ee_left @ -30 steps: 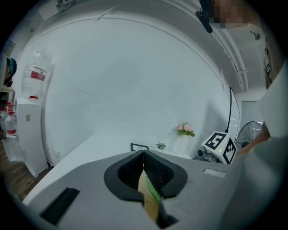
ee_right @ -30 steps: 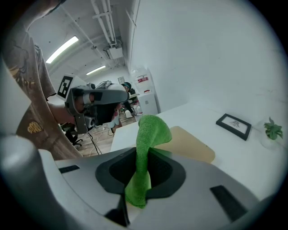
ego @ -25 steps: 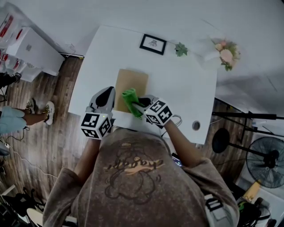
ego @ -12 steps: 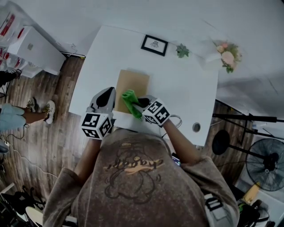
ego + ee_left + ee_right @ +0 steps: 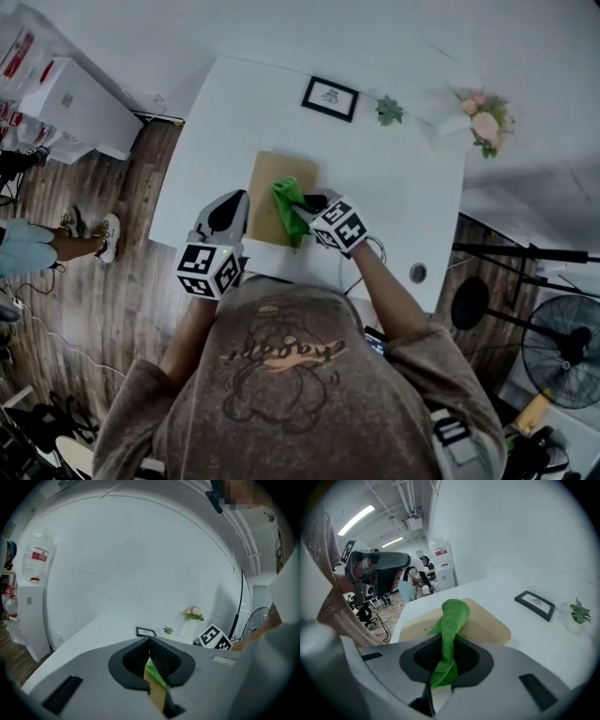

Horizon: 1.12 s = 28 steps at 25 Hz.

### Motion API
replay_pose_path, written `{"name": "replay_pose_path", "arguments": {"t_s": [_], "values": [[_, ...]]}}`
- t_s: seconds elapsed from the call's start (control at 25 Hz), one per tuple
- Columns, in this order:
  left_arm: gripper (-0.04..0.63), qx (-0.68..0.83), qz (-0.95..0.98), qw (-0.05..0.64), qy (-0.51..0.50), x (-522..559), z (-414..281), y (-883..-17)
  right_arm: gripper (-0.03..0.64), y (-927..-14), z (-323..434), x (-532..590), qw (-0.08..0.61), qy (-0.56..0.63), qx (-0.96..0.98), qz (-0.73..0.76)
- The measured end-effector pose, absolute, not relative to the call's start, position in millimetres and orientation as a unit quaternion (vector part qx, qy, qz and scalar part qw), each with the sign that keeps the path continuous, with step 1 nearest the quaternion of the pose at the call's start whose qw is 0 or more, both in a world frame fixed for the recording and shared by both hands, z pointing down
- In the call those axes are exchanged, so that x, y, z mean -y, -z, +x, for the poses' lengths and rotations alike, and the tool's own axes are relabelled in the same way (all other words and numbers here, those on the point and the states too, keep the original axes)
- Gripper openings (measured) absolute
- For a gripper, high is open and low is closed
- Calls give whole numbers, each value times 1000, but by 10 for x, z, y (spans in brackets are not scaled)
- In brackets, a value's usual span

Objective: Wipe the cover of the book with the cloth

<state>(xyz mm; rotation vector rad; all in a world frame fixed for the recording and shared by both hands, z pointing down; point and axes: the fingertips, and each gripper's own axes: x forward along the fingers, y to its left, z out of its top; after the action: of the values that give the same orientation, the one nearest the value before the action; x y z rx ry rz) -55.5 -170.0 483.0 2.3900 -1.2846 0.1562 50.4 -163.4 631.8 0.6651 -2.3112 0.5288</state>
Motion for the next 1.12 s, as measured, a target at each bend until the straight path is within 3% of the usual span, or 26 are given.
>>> {"name": "replay_pose_path", "arguments": {"t_s": [1.12], "values": [[5,472,851,222,-61,1627,-668,-4870,62,-6272,1373,2582,294,-222,829,421]]}}
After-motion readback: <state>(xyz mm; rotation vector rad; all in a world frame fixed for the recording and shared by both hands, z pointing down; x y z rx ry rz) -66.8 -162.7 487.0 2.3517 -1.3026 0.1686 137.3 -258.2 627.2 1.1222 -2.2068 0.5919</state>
